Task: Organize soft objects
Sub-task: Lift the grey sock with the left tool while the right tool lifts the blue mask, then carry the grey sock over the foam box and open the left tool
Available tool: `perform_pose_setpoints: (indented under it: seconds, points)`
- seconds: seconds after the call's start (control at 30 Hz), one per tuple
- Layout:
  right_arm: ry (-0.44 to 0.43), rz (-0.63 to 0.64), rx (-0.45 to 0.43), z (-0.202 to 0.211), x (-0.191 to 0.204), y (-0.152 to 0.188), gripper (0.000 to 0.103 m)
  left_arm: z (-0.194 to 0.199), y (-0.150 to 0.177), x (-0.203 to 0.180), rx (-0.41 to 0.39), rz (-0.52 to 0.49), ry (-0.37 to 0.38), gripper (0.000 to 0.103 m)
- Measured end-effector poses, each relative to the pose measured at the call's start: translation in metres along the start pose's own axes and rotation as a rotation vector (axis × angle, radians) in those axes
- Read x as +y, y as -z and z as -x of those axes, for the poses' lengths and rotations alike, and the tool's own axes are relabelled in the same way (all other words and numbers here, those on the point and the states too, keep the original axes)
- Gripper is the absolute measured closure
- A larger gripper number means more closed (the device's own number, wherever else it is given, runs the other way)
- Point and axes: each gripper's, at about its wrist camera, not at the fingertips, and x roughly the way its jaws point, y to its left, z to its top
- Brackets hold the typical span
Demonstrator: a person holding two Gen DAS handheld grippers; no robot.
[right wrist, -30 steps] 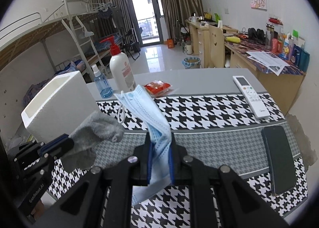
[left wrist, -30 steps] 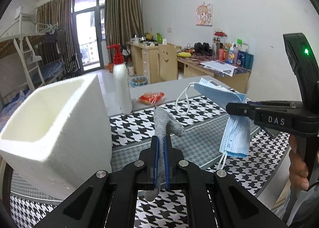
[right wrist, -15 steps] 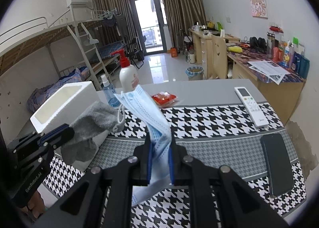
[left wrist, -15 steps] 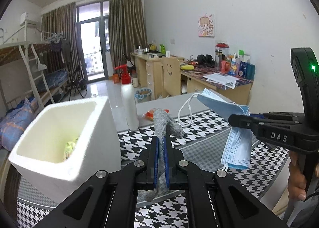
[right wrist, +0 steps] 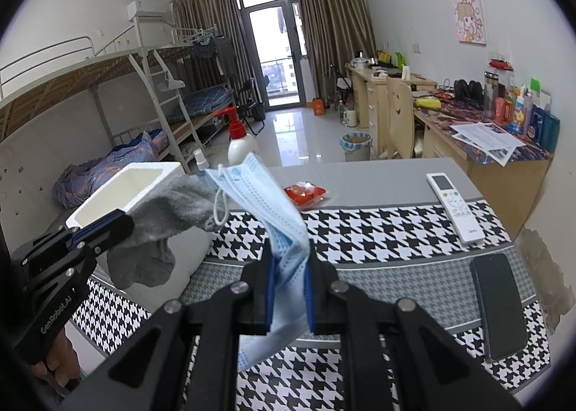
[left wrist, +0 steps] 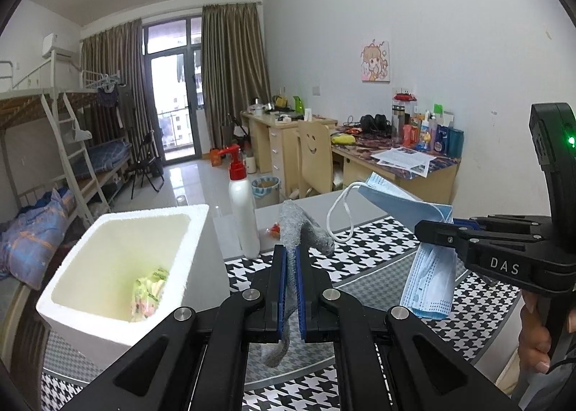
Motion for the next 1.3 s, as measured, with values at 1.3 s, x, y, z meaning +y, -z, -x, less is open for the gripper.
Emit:
perform_pose_setpoints:
  seconds: [1.3]
  points:
    - [-0.119,0.062,-0.096,0.006,0.045,-0.032,0.086,0.031,-0.027,0.042,-0.121,0.014,-0.131,0.097]
